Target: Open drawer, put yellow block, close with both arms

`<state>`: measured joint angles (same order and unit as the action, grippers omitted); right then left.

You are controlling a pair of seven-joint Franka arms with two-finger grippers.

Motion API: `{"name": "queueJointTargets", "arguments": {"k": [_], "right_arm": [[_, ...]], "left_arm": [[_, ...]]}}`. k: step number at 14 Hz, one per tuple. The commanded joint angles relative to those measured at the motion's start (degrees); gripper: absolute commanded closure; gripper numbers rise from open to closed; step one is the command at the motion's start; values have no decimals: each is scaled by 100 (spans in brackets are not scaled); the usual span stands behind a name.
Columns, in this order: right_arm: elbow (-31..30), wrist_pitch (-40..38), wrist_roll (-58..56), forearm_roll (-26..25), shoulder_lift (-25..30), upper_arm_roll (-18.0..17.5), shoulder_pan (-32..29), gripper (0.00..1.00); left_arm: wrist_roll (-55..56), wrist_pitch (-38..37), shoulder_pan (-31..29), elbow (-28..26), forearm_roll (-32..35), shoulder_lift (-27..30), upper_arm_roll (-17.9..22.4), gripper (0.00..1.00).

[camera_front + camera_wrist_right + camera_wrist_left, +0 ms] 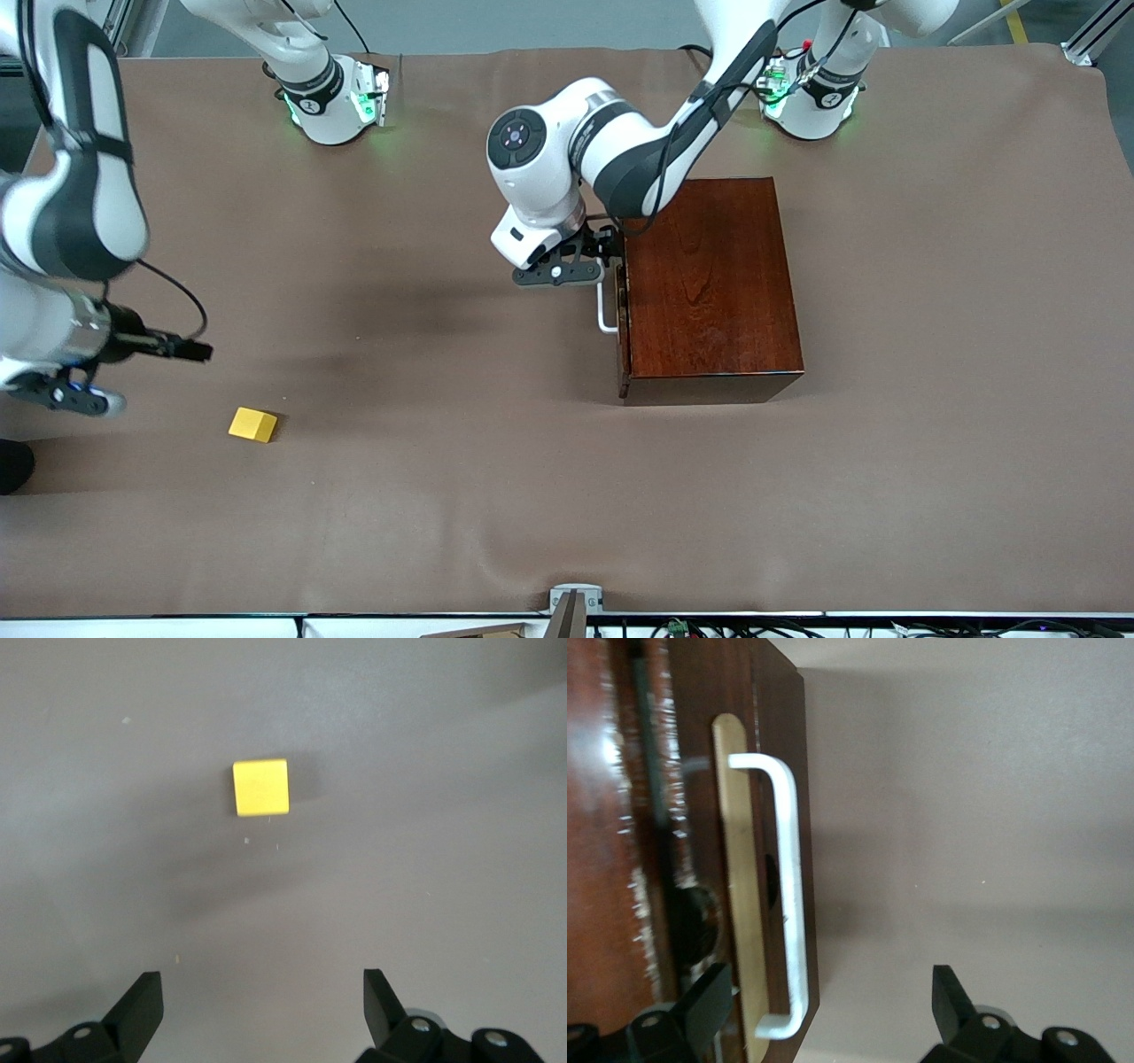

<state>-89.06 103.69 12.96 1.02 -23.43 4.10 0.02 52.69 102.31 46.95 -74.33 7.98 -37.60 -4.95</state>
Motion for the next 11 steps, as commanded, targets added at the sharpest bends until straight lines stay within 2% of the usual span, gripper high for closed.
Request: {"name": "queueJointTargets", "arguments": {"k": [1,8,11], "right_arm": [[179,466,366,-6,-520,-85,-72,0],[144,1951,172,12,-1426,-102,-151,0],[108,2251,163,12,-1629,-102,-143,0]], "left_arm": [[-22,44,86,200,151,-178,99,0],[-22,52,86,191,344,-336,100,0],[-13,122,94,191,344,-415,100,0]]}}
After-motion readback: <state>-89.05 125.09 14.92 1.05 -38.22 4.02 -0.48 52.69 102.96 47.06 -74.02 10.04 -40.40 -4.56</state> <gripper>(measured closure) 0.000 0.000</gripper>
